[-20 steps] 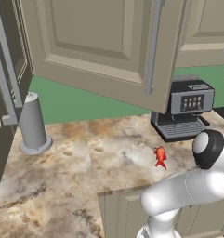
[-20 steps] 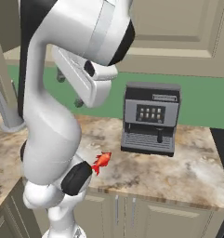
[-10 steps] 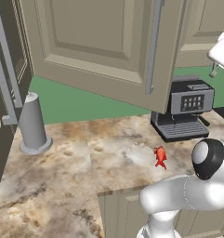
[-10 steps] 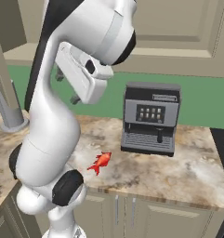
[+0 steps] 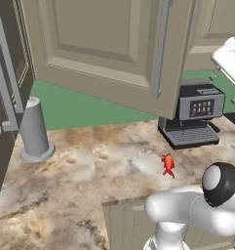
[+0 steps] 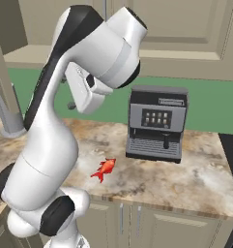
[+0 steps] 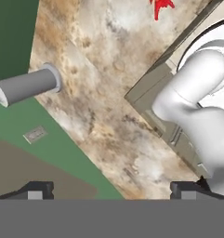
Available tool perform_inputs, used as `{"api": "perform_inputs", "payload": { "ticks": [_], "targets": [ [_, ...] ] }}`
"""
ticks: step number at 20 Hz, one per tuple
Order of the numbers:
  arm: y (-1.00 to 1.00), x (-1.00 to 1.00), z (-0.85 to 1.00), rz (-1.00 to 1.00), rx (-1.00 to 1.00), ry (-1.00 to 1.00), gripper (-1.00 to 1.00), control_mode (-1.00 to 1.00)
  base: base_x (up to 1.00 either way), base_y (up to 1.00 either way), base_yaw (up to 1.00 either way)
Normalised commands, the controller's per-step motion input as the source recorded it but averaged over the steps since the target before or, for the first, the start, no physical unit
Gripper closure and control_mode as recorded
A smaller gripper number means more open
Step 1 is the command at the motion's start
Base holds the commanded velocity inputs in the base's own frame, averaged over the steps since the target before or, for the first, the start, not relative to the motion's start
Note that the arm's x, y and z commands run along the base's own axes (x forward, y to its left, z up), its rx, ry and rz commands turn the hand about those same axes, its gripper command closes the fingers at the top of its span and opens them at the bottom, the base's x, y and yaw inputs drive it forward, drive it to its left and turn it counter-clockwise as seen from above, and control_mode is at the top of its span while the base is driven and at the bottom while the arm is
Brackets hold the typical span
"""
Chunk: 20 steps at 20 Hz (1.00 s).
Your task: Retrieve the tupperware from the cabinet, then place the raw meat into the tupperware to avoid contamination.
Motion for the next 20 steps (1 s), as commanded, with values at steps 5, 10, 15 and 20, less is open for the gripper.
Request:
{"api": "perform_inputs", "payload": {
  "ticks": [5,10,15,20],
  "targets": [
    [0.34,0.26,-0.04,-0.04,0.08,-0.06,-1.0,-1.0,0.0,0.0,0.0],
    [0.29,0.17,0.0,-0.03,0.05,-0.07,-1.0,-1.0,0.0,0.0,0.0],
    [0.13,0.41,-0.01,0.04,0.0,-0.07,-1.0,-1.0,0.0,0.0,0.0],
    [0.21,0.32,0.0,0.09,0.0,-0.18,-1.0,-1.0,0.0,0.0,0.0]
  ]
}}
